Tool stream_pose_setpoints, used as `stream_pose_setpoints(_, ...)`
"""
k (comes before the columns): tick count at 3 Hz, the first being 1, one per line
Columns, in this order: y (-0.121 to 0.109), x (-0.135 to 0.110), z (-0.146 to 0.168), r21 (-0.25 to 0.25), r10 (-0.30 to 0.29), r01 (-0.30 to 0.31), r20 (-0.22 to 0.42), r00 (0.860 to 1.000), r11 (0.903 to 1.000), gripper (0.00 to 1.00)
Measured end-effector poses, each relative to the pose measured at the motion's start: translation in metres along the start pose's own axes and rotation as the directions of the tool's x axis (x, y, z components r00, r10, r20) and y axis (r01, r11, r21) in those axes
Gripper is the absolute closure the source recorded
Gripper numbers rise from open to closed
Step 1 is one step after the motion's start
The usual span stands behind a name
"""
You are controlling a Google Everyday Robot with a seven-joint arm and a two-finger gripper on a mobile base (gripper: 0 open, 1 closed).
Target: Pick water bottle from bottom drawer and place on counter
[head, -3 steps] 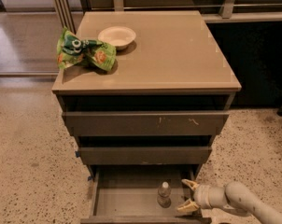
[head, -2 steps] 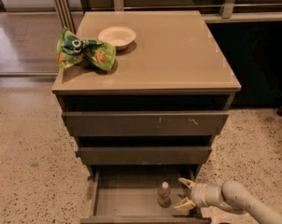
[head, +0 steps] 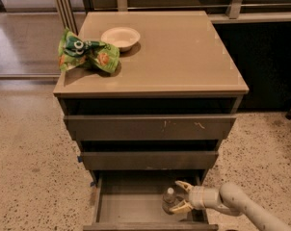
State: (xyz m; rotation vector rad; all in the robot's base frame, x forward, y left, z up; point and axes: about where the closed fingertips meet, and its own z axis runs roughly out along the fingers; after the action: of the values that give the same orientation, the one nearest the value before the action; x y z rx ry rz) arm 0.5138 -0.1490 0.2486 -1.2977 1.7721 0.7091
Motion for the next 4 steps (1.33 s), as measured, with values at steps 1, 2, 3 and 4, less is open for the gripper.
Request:
stream_pose_setpoints(1,-0.0020,-0.0031,0.0233,-0.035,-0.015,0.016,0.020,1.000,0.9993,0.29)
stream_pose_setpoints(2,-0.0026,-0.0034,0.0240,-0.036,-0.016,0.017,0.020,1.000,0.9992,0.48)
stream_pose_setpoints(3,-0.0026,-0.0034,0.0241,-0.036,-0.016,0.016,0.020,1.000,0.9992,0.71)
stream_pose_setpoints(4,-0.0026,-0.0034,0.0241,-0.036,-0.016,0.016,0.020,1.000,0.9992,0.94)
